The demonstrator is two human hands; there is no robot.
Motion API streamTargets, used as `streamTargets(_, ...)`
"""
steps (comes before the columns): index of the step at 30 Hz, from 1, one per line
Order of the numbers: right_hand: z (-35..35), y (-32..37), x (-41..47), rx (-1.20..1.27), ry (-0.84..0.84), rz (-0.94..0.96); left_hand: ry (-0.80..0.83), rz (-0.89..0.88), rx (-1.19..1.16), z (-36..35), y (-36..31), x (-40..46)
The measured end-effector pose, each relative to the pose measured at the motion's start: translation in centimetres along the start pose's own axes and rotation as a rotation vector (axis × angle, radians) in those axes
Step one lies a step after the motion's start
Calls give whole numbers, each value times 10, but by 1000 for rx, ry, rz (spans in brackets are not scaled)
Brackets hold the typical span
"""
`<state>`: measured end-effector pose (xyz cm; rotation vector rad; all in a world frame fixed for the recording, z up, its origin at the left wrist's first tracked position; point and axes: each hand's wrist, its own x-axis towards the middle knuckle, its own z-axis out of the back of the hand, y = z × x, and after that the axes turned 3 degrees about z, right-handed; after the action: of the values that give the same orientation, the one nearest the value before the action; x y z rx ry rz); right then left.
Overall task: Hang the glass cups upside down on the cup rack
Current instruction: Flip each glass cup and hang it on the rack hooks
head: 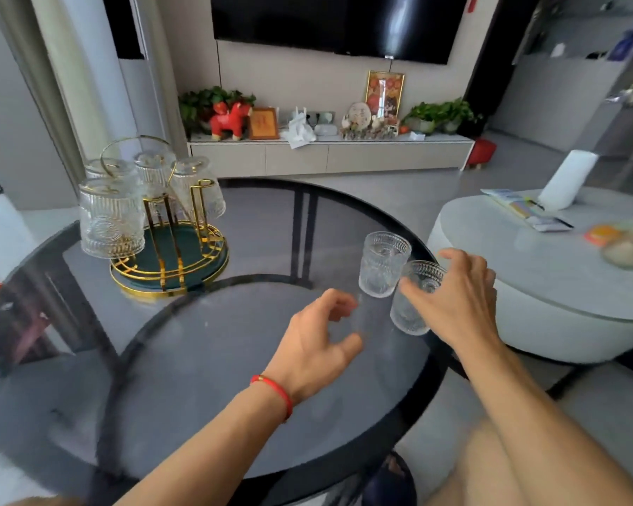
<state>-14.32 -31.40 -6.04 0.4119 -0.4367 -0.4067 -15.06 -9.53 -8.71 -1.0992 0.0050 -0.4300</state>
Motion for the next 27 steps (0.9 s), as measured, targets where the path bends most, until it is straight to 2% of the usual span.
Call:
streamTargets(2, 0, -11, 2, 62, 171, -76, -37, -2, -72, -2, -2, -6)
streamTargets(4, -1, -20, 3, 228, 261, -103, -89, -23, -121, -3, -4, -10)
streamTargets(8, -3, -27, 3, 378, 286, -131, -90, -21, -128, -5, -5, -14)
streamTargets(13, 10, -26, 0, 331, 334, -93, -56, 13, -146, -2, -2, -14)
streamTargets(17, 20, -7, -16, 244, 412, 143, -19, 85, -166, 4, -2, -11)
streamTargets(21, 10, 27, -32, 321, 511, 426, 38, 131, -224, 12, -1, -8)
streamTargets(24, -5, 49, -35, 376, 592, 550, -42, 125, -155, 25, 3, -6)
streamTargets(27, -17, 64, -33, 499, 590, 567, -158, 131, -89, 46, 4, -3)
